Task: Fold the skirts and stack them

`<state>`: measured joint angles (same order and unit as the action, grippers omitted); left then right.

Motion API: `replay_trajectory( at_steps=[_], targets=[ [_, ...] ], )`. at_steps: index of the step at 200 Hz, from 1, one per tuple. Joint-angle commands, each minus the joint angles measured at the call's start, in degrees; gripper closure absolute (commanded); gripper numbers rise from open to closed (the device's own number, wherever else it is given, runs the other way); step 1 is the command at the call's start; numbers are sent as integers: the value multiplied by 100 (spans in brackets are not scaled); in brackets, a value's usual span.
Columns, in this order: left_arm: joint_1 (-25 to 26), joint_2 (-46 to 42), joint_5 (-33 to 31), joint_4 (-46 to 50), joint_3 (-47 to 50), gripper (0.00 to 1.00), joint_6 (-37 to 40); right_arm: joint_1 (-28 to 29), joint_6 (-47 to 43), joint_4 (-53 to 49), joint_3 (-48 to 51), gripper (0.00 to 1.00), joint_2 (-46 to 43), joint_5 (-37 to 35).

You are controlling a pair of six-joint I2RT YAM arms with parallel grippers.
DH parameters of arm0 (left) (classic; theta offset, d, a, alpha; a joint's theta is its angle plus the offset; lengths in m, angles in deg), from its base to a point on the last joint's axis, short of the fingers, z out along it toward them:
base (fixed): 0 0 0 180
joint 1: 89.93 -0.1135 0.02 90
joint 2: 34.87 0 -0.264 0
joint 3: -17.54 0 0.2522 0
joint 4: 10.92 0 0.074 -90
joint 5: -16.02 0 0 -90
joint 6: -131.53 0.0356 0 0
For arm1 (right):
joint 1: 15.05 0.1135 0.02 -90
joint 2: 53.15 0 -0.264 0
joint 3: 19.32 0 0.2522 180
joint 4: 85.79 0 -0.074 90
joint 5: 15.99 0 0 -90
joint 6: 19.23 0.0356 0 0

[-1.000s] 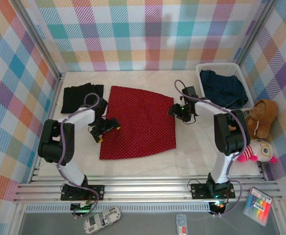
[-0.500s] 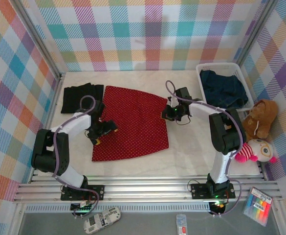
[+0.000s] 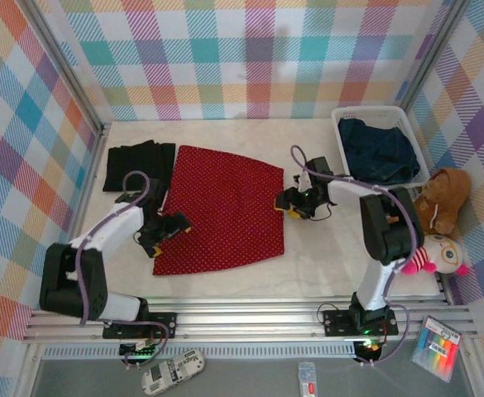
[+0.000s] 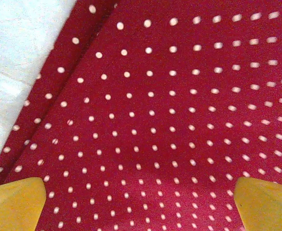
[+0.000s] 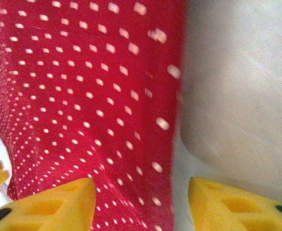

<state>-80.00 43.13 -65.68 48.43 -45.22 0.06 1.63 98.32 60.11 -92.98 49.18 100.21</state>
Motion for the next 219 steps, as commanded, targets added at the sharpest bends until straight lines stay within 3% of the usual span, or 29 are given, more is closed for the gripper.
replay_trajectory(
  at_steps=[1, 67, 88, 123, 151, 219],
  targets=[
    [-168, -533, -332, 561, -37, 0, -255, 18, 862, -264, 532, 37, -816, -360],
    [-508, -1661, -610, 759, 849, 0, -1276, 264, 2868, 74, 1981, 35, -2211, 513],
    [-514, -1991, -513, 674, 1069, 5, -1521, 510, 3342, 257, 2309, 35, -2366, 593],
    [-521, -2230, -336, 877, 1290, 10, -1575, 902, 3597, 456, 2505, 36, -2227, 688],
    [-528, -2408, -333, 1005, 1530, 22, -1566, 999, 3771, 822, 2619, 44, -2149, 619],
    [-525, -2442, -180, 934, 1726, 24, -1513, 1080, 3913, 1062, 2702, 56, -1858, 615]
  ],
)
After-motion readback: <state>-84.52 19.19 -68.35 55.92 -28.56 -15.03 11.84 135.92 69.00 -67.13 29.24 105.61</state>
